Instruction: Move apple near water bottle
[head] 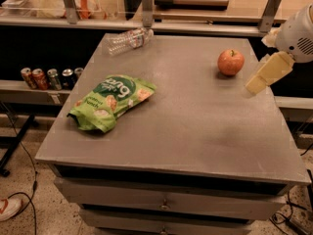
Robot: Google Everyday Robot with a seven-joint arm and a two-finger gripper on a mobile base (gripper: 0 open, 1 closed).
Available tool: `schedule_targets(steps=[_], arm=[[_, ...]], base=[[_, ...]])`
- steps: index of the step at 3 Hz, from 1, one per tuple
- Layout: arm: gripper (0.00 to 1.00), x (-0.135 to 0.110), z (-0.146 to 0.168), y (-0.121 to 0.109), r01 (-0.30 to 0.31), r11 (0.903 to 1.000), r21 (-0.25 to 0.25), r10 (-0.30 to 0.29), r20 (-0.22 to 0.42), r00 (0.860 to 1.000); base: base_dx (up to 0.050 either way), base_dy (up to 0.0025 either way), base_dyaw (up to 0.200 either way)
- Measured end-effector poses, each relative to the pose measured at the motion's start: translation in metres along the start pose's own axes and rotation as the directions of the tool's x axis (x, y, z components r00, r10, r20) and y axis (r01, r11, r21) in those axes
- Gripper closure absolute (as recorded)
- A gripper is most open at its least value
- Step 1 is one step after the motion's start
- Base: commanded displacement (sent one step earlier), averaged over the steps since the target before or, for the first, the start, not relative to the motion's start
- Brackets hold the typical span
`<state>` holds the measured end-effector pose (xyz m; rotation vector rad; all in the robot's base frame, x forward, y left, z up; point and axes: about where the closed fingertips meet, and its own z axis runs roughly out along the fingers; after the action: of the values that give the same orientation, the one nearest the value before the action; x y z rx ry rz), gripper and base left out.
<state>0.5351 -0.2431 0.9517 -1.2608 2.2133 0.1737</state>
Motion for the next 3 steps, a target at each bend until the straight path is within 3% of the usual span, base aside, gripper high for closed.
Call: schedule_targets(steps=[1, 2, 3], arm=[[0.00, -0.001, 0.007, -0.004, -0.012, 0.9999, 0.011, 0.012, 0.003, 1.000], [0.00, -0.002, 0.027, -0.028, -0.062, 0.9969, 0.050, 0.060, 0.036, 0.998], [0.00, 0.000, 0.046, -0.059, -0.132, 0.9860, 0.101, 0.125, 0.078, 0.989]], base=[[0.000, 0.00000, 0.000], [0.000, 0.00000, 0.000], [0.000, 0.00000, 0.000]])
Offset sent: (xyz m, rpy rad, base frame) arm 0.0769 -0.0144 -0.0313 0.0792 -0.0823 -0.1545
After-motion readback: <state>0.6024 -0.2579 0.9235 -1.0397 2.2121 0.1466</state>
